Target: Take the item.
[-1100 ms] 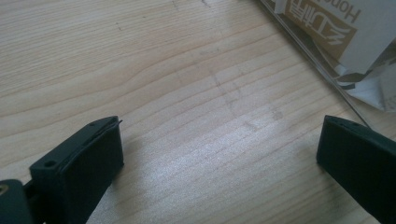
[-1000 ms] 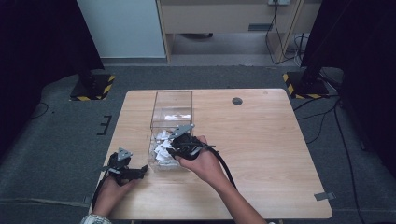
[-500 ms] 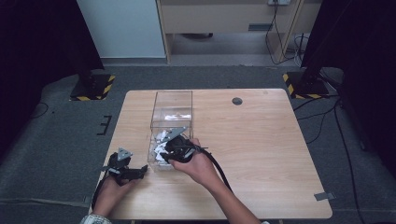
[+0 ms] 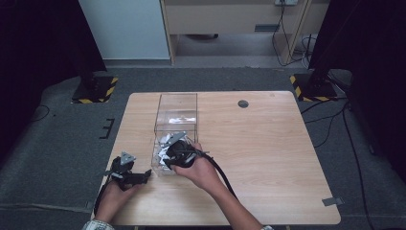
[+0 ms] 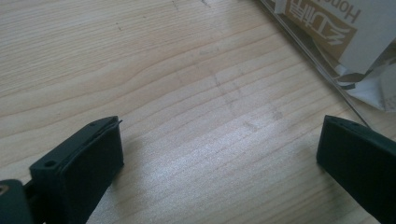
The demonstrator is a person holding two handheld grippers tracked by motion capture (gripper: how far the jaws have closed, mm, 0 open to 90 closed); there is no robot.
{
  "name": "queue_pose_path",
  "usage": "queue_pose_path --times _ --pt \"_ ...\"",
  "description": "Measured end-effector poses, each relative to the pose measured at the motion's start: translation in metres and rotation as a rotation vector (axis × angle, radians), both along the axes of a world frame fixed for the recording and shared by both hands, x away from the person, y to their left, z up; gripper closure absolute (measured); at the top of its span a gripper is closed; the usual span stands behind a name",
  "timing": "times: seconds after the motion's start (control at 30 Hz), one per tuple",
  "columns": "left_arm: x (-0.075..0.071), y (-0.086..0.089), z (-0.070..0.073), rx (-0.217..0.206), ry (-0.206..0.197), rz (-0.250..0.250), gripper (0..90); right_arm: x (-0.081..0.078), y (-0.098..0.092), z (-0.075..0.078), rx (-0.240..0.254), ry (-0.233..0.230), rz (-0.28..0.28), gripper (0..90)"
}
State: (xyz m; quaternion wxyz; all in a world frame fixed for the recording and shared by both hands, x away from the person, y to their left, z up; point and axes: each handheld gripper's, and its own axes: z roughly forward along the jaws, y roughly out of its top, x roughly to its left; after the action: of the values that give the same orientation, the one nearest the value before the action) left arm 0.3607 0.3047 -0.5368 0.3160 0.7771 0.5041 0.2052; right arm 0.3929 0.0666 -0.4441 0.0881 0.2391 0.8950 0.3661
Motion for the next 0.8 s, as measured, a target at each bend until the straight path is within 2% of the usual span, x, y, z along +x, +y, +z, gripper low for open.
queue_pose_path --times 0.1,0.13,0.2,0.27,0.3,0.37,0.6,0.8 --pt "0.000 0.000 0.000 0.000 0.000 0.000 0.0 0.001 0.000 -0.001 -0.008 0.006 -0.001 62.0" --pt "0.000 0.000 0.000 0.000 0.000 0.000 0.0 0.003 -0.001 -0.002 -0.029 0.012 -0.004 67.3" --pt "0.000 0.000 0.000 0.000 0.000 0.000 0.0 0.004 -0.001 -0.002 -0.030 0.012 -0.003 70.3" --pt "0.000 0.000 0.000 0.000 0.000 0.000 0.0 0.004 -0.002 -0.001 -0.024 0.018 -0.004 82.7" --pt "0.000 0.000 0.000 0.000 0.000 0.000 0.0 0.004 -0.002 -0.001 -0.024 0.018 -0.004 82.7" --pt "0.000 0.000 0.000 -0.001 0.000 0.000 0.0 0.004 -0.003 0.000 -0.016 0.014 -0.007 88.1" --pt "0.000 0.000 0.000 0.000 0.000 0.000 0.0 0.004 -0.011 0.012 0.032 -0.004 -0.023 90.0" --pt "0.000 0.000 0.000 0.000 0.000 0.000 0.0 0.005 -0.017 0.021 0.052 -0.012 -0.033 90.0"
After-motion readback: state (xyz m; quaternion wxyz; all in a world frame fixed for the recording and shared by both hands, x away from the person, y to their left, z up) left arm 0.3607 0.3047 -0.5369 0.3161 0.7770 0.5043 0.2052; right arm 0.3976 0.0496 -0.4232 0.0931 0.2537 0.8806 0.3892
